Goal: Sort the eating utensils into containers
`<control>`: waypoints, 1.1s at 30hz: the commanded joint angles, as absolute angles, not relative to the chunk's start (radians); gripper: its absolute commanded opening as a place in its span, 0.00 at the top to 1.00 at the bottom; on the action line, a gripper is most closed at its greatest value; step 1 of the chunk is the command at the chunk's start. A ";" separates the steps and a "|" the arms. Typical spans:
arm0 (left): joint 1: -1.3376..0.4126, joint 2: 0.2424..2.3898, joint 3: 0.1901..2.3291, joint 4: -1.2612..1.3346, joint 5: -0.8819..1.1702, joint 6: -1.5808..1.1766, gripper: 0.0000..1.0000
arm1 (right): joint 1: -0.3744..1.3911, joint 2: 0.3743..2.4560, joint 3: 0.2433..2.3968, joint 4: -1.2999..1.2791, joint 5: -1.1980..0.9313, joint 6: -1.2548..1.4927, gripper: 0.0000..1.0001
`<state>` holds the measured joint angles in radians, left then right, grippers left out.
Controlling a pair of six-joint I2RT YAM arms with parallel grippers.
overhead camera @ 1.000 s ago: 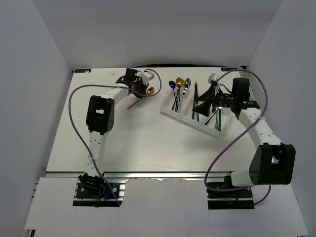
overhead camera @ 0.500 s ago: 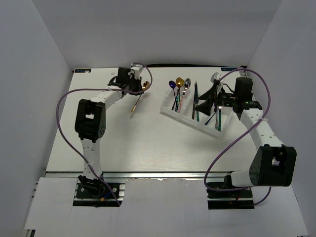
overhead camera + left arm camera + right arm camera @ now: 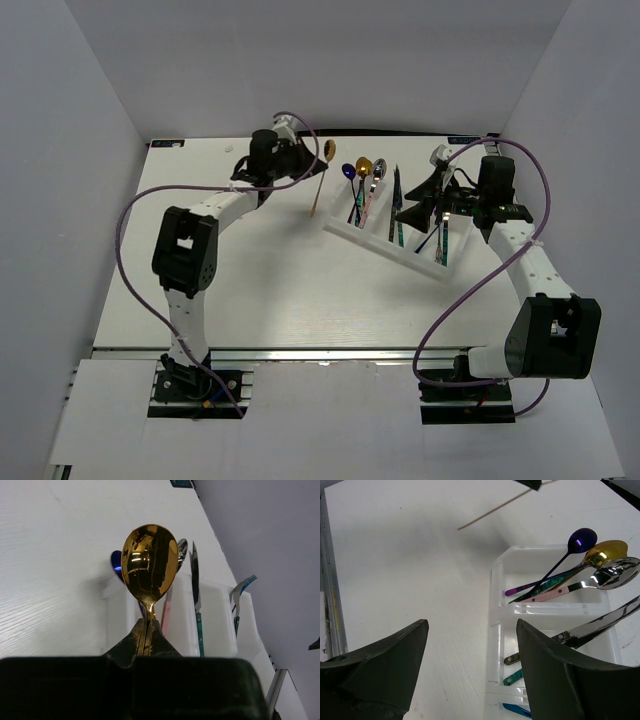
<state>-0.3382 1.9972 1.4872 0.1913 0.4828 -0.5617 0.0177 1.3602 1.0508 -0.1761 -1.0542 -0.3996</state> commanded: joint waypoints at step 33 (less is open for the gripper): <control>-0.525 2.370 1.802 0.506 0.250 -0.640 1.00 | -0.017 1.342 1.062 -0.147 -1.083 -0.394 0.22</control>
